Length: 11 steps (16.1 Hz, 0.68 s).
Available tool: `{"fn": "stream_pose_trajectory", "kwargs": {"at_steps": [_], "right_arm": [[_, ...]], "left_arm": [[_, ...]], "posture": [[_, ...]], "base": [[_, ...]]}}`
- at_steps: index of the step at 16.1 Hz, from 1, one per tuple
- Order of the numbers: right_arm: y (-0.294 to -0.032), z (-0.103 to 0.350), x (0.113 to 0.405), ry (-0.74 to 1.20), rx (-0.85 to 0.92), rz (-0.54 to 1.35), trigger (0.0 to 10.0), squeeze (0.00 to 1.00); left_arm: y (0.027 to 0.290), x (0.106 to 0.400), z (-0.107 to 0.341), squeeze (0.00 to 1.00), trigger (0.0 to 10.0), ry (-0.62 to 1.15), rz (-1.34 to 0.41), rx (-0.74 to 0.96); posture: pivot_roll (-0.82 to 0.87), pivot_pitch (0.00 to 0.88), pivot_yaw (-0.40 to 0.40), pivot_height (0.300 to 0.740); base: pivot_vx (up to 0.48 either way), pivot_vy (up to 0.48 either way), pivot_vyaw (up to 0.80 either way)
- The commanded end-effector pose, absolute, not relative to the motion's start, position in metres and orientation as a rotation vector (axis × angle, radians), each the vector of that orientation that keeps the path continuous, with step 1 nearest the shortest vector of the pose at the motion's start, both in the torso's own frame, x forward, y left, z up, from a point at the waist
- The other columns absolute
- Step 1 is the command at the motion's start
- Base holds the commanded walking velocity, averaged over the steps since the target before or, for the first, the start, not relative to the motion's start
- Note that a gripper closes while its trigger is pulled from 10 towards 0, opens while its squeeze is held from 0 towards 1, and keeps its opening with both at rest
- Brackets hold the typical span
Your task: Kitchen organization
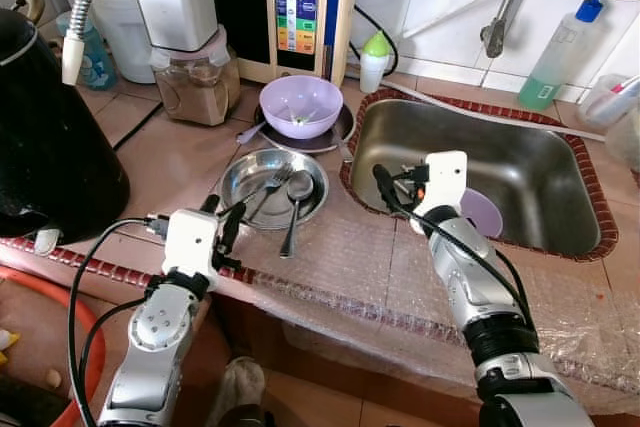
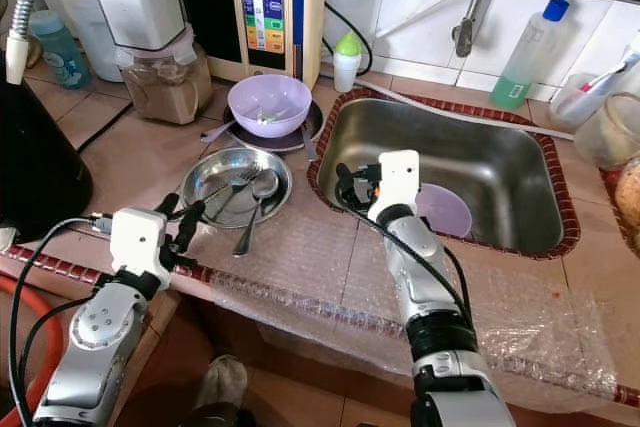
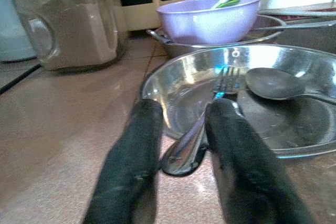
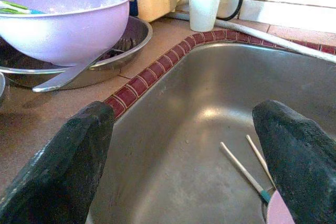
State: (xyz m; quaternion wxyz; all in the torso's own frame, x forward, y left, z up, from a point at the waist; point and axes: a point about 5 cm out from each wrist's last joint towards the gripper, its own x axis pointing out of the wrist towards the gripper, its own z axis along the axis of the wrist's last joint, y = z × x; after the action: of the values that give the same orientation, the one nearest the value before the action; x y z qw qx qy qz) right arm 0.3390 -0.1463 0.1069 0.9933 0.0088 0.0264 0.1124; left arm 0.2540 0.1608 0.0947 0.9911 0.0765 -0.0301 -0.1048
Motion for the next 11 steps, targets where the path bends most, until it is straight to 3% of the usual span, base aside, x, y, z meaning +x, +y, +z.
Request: {"fn": "stream_pose_trajectory", "kwargs": {"at_steps": [1, 11], "right_arm": [[-0.144, 0.118, 0.343, 0.016, 0.013, 0.235, 10.0, 0.00], [-0.140, 0.119, 0.345, 0.016, 0.015, 0.250, 10.0, 0.00]], "left_arm": [[0.166, 0.252, 0.094, 0.00, 0.0, -0.063, -0.178, 0.165], [0.155, 0.254, 0.121, 0.00, 0.0, -0.209, -0.222, 0.159]], "posture": [[0.05, 0.000, -0.023, 0.740], [0.06, 0.000, -0.030, 0.740]], "base": [[0.000, 0.000, 0.00], [0.000, 0.000, 0.00]]}}
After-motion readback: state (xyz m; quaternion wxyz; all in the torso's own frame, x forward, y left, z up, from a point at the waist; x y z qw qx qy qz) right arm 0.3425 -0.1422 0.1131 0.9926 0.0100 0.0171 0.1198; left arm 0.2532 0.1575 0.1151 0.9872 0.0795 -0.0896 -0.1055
